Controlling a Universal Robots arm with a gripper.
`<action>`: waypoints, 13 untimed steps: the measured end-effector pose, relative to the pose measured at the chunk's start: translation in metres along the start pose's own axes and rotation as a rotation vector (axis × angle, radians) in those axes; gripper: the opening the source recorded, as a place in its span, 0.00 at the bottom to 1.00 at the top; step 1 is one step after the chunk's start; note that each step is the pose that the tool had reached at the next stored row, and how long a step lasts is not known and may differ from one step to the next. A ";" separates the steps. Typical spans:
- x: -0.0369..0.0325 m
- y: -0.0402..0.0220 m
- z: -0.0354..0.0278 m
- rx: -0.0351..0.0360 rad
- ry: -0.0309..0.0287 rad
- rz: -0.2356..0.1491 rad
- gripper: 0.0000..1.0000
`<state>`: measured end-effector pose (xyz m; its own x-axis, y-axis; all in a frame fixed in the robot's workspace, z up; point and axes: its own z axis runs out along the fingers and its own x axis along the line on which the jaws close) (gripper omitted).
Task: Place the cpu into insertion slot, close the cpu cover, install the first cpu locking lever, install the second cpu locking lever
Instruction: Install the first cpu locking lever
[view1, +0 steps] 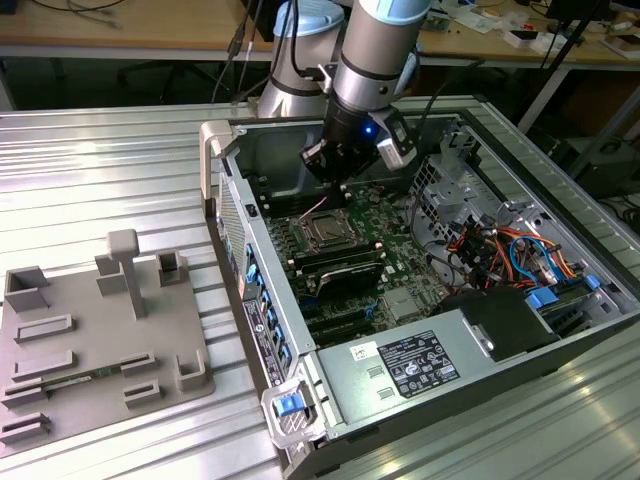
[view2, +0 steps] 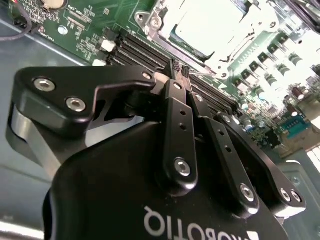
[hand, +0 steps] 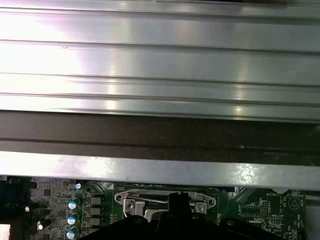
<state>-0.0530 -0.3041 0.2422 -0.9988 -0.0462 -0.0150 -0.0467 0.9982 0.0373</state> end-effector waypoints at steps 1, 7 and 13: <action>0.0012 0.0001 -0.0011 0.0000 0.0001 0.000 0.11; 0.0062 0.0009 -0.0058 -0.0024 -0.0003 -0.001 0.11; 0.0061 0.0059 -0.0026 -0.0179 -0.0007 -0.005 0.11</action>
<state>-0.0594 -0.2986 0.2449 -0.9986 -0.0507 -0.0159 -0.0515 0.9971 0.0551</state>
